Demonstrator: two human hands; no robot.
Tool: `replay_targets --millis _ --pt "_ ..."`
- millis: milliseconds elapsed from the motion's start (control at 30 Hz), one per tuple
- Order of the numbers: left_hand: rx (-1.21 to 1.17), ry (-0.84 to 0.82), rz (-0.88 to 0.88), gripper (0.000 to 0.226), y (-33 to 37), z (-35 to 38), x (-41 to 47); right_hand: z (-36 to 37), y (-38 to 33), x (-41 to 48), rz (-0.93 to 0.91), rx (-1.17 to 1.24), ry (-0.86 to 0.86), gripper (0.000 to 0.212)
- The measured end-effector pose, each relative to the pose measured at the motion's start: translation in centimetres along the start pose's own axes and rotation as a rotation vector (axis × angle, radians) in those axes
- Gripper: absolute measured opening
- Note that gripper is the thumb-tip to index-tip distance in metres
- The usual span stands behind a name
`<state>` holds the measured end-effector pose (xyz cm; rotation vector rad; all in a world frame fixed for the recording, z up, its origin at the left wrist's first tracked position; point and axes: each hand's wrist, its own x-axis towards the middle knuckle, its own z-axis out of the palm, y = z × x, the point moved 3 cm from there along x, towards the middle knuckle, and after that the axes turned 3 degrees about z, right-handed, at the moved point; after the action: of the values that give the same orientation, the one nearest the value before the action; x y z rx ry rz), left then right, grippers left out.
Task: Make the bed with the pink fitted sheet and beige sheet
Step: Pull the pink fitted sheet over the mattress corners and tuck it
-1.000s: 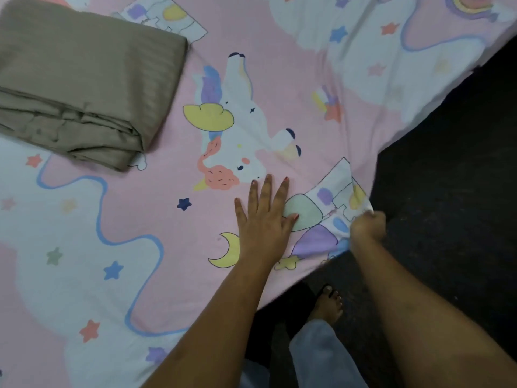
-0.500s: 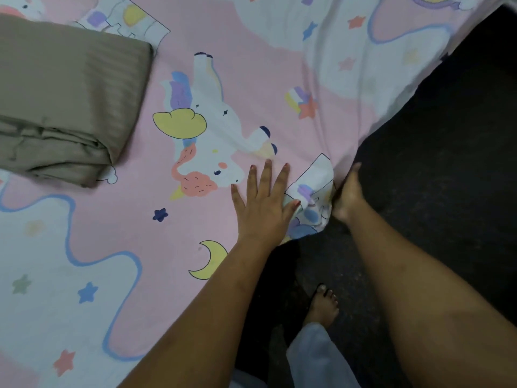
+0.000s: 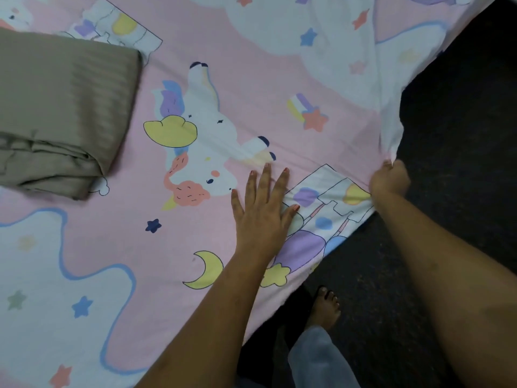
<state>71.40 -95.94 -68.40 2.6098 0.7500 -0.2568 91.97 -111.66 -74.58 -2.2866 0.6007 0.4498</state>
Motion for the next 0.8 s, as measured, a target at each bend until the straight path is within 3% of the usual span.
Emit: replay_targets --millis 200,333,400,467,633,700,800 --pt "0.028 0.033 0.016 0.066 -0.3 0.4 0.1 0.9 0.2 -2.3 0.108 0.132 -0.002 0.04" --pt "-0.042 0.074 0.003 0.067 -0.3 0.5 0.2 2.8 2.4 -4.6 0.365 0.661 -0.455 0.059" --pt "-0.095 0.11 -0.008 0.075 -0.5 0.5 0.1 4.2 3.5 -7.0 0.375 0.718 -0.664 0.075" --pt "-0.154 0.118 -0.015 0.082 -0.8 0.4 0.2 5.6 4.7 -9.3 0.38 0.736 -0.75 0.078" --pt "-0.284 0.116 0.018 0.088 -1.0 -0.2 -0.3 5.8 6.1 -12.5 0.356 0.843 -0.786 0.043" --pt "-0.331 0.12 0.028 0.087 -1.0 -0.3 -0.9 4.7 6.7 -12.3 0.326 0.797 -0.65 0.031" --pt "-0.304 0.118 0.071 0.08 -1.1 -0.1 -2.6 1.5 7.4 -10.0 0.162 0.478 -0.379 0.021"
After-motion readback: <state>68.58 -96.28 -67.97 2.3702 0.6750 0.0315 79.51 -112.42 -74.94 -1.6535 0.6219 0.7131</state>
